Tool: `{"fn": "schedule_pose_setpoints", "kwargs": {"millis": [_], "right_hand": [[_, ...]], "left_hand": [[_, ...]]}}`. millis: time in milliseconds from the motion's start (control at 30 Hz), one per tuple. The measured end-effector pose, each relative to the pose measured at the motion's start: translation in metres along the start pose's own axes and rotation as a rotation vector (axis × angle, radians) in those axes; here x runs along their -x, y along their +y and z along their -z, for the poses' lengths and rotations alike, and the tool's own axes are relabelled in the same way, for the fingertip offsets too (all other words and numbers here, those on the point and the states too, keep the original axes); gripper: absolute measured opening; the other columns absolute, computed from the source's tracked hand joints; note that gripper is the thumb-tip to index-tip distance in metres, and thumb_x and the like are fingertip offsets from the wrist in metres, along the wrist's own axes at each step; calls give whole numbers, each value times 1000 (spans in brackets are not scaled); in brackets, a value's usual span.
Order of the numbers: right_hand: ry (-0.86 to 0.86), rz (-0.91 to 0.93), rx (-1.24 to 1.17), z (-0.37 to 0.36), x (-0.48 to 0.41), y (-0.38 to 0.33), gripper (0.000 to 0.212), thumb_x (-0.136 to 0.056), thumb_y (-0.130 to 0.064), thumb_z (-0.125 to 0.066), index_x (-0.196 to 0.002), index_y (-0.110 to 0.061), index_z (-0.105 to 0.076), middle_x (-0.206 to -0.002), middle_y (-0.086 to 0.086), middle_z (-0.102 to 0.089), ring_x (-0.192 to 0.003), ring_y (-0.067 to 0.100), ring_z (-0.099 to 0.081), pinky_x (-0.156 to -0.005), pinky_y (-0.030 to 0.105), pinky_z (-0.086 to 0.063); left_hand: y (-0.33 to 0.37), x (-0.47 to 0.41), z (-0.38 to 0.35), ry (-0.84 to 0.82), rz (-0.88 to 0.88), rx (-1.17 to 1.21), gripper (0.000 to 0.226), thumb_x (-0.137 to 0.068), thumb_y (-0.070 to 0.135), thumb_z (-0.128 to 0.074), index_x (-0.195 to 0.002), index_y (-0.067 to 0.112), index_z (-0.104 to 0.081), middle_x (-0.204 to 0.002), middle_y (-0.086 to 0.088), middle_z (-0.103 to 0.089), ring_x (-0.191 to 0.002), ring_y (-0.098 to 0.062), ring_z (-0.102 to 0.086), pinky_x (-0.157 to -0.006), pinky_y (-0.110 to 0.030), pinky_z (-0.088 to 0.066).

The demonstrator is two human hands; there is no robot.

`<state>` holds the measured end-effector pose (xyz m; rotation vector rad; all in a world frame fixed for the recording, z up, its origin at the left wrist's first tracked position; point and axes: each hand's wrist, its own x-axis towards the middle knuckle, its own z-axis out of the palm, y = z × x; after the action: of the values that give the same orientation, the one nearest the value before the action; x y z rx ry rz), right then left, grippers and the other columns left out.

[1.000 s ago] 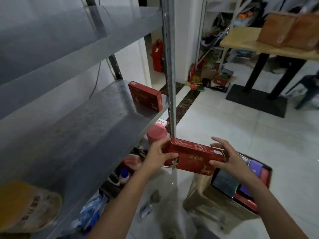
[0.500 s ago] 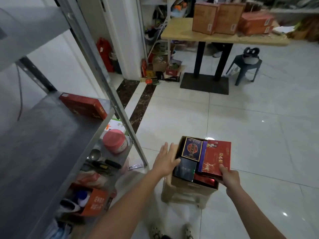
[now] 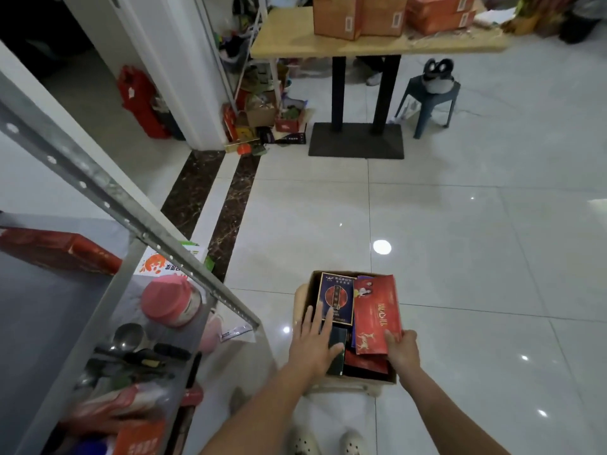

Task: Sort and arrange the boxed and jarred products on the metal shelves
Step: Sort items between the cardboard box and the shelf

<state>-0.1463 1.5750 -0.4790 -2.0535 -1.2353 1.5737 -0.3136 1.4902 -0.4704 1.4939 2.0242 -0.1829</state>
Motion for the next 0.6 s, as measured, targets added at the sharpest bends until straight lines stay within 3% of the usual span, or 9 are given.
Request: {"fn": "schedule_pose_setpoints", "kwargs": {"millis": [67, 167, 267, 400, 600], "right_hand": [[29, 38, 5, -3, -6, -1, 28, -99, -21, -54, -111, -1, -38, -116, 22, -56, -107, 38, -58, -93, 52, -49], [241, 128, 58, 5, -9, 0, 31, -97, -23, -57, -116, 0, -45, -114, 17, -56, -102, 35, -60, -85, 43, -49], [408, 120, 97, 17, -5, 5, 31, -97, -25, -57, -113, -2, -46, -113, 16, -56, -97, 36, -61, -80, 44, -49], [312, 152, 313, 13, -2, 9, 28, -95, -27, -59, -102, -7, -40, -106, 15, -57, -91, 37, -61, -72, 39, -46], [269, 188, 581, 1, -12, -6, 36, -98, -32, -53, -115, -3, -38, -113, 15, -53, -94, 32, -63, -64, 32, -40]], "left_hand": [[0, -17, 2, 21, -24, -44, 77, -101, 53, -31, -152, 24, 18, -153, -2, 34, -145, -24, 27, -118, -42, 11], [3, -35, 2, 23, -68, -67, 82, -100, 49, -39, -152, 26, 20, -154, -1, 36, -144, -22, 28, -117, -40, 12], [10, -44, 0, -15, -109, -83, 83, -100, 49, -41, -153, 26, 18, -155, -3, 35, -144, -22, 30, -118, -42, 10], [15, -50, -7, -70, -110, -144, 81, -99, 51, -39, -154, 24, 14, -158, -5, 29, -146, -24, 26, -118, -43, 9], [13, -46, -13, -111, -76, -146, 82, -100, 51, -40, -153, 26, 17, -158, -4, 30, -147, -24, 23, -119, -44, 6]]}}
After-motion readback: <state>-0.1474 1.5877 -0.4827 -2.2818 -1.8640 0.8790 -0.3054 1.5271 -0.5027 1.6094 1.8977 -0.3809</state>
